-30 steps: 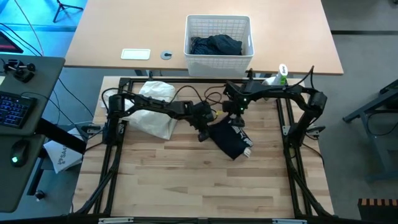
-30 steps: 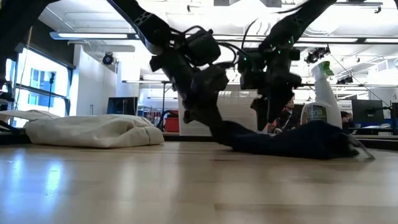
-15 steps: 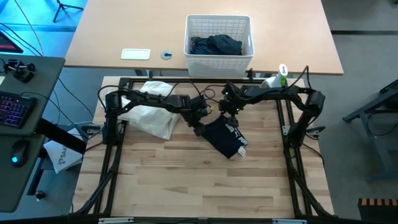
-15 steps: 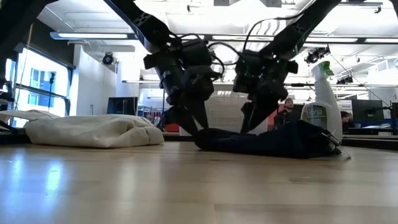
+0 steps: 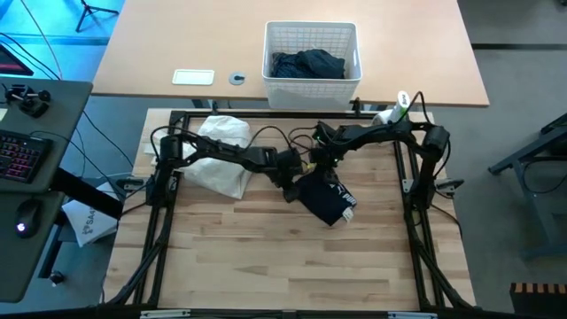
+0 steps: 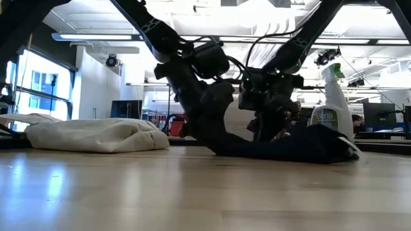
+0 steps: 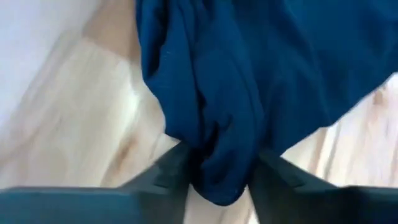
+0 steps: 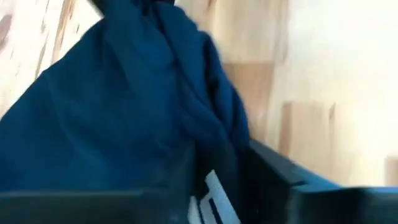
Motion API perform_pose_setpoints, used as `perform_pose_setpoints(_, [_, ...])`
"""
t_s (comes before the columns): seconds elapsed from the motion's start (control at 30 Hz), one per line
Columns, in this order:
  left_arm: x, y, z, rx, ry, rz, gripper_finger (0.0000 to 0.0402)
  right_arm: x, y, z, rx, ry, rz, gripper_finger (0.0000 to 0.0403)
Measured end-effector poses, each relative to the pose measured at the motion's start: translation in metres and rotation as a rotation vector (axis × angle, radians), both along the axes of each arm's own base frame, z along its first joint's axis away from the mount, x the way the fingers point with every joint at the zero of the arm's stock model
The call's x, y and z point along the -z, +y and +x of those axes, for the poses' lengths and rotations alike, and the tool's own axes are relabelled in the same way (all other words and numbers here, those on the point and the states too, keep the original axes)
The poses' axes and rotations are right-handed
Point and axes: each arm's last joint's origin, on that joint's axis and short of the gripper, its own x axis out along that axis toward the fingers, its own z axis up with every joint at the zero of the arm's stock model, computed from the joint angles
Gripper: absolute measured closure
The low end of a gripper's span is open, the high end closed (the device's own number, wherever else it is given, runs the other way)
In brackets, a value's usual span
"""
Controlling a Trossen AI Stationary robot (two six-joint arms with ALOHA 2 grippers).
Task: Fold laundry
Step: Fold the blue underwear
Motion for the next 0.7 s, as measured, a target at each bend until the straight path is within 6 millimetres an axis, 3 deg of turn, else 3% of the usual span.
perform_pose_setpoints(0.13, [-0.002,0.002,0.004,0.017,-0.057,0.056,0.0365,-0.005,0.005,-0.009,0.007,0.076,0.04,0.038])
perform_pose_setpoints(0.2, [-0.007,0.009,0.002,0.011,-0.067,0.066,0.0389,-0.012,0.008,-0.015,0.029,0.116,0.059,0.0389])
perform_pose_setpoints(0.27, [-0.017,0.017,-0.002,0.003,-0.081,0.091,0.0389,-0.026,0.01,-0.02,0.057,0.118,0.062,0.0384])
perform_pose_setpoints(0.47, [-0.085,0.04,-0.025,-0.004,-0.177,0.286,0.0398,-0.096,0.01,-0.033,0.205,-0.013,-0.231,0.0396])
perform_pose_setpoints(0.63, [-0.15,0.049,-0.054,0.05,-0.26,0.602,0.04,-0.165,0.016,-0.051,0.353,-0.3,-0.463,0.0399])
perform_pose_setpoints(0.7, [-0.165,0.047,-0.061,0.101,-0.276,0.697,0.04,-0.182,0.022,-0.056,0.364,-0.398,-0.508,0.0399])
